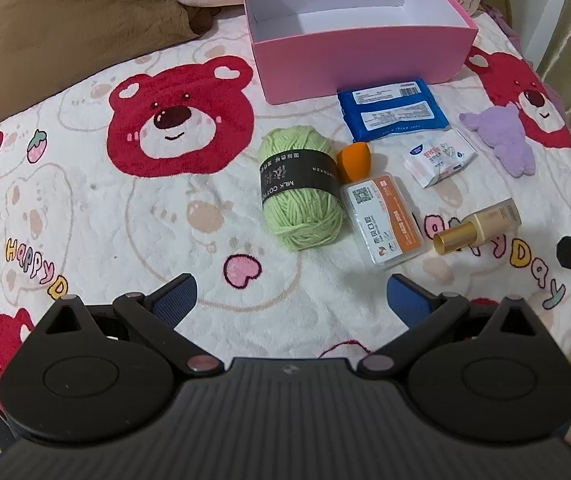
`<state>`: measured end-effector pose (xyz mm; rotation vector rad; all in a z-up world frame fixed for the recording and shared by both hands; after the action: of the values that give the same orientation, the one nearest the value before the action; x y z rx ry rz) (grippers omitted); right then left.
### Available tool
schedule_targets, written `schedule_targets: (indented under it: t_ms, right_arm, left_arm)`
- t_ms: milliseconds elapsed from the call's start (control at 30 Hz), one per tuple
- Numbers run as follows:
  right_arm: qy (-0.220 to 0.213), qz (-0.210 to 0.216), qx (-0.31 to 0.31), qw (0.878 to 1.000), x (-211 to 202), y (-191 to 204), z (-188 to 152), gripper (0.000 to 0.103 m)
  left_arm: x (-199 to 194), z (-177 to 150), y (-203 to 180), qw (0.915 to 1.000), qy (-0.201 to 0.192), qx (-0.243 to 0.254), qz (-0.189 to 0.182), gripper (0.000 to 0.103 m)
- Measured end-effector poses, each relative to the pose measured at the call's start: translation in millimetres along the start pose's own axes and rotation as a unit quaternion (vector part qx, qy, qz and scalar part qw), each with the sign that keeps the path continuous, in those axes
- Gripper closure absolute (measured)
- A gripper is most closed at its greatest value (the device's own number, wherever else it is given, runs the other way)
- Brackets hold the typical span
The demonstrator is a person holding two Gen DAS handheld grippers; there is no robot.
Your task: Organize objects
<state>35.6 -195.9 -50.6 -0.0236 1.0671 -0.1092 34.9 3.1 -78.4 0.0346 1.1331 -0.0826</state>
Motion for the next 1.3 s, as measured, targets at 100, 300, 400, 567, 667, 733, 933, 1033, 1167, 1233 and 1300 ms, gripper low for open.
schedule_targets:
  t_ms: [100, 300, 400, 567, 667, 733, 933, 1033, 1167, 1233, 1300]
  right_arm:
    - [-0.002, -0.002, -0.003, 1.000, -1, 1, 0, 0.002]
    - [-0.009, -0.013, -0.018, 1.000, -5, 1, -1, 0.002]
    - [-0.011, -0.012, -0.019, 1.000, -5, 1, -1, 0.002]
    - [-0.011, -0.012, -0.019, 1.000, -6, 0, -1, 0.002]
    - [-0.011, -0.014, -0.019, 1.000, -5, 1, -1, 0.002]
    - [-0.012, -0.016, -0.018, 1.000, -5, 0, -1, 0.002]
    - [-0.012, -0.023, -0.018, 0.999, -7, -2, -1, 0.002]
    - [-0.014, -0.027, -0.021, 0.999, -8, -2, -1, 0.002]
    - [-0.014, -0.027, -0.021, 0.999, -8, -1, -1, 0.002]
    - [-0.014, -0.027, -0.021, 0.999, -8, -1, -1, 0.002]
    - [-0.014, -0.027, -0.022, 0.999, -8, 0, -1, 0.002]
  left_arm:
    - [-1, -1, 1, 1.0000, 0.002, 0.000, 0.002, 0.000]
    - [7, -10, -2, 0.9996, 0.018, 0.019, 0.007, 0.002]
    - [10, -14, -4, 0.9995, 0.027, 0.016, -0.003, 0.003]
    - [8, -14, -6, 0.9995, 0.023, 0.022, -0.001, 0.003]
    - [5, -12, -6, 0.9994, 0.021, 0.028, -0.001, 0.003]
    - [3, -11, -2, 0.9996, 0.018, 0.024, 0.001, 0.003]
    - [4, -17, 6, 0.9997, 0.018, 0.012, -0.003, 0.003]
    - [9, -23, 7, 0.9996, 0.026, 0.014, -0.004, 0.003]
    - [12, -28, 6, 0.9994, 0.030, 0.004, -0.018, 0.003]
    - [12, -27, 6, 0.9994, 0.026, -0.001, -0.022, 0.003]
    - [9, -26, 6, 0.9997, 0.016, 0.003, -0.017, 0.002]
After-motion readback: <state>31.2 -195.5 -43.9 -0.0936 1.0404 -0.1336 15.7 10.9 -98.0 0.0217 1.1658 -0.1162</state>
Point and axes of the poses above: each gripper's, at about its wrist camera, not at the fingertips, and x roughly the way its jaws point, y to its left, z to its top, the point moved 10 cm from there along x, roughly the way its jaws point, and after that the axes turned 4 degrees about -z, right-handed, at the moved point
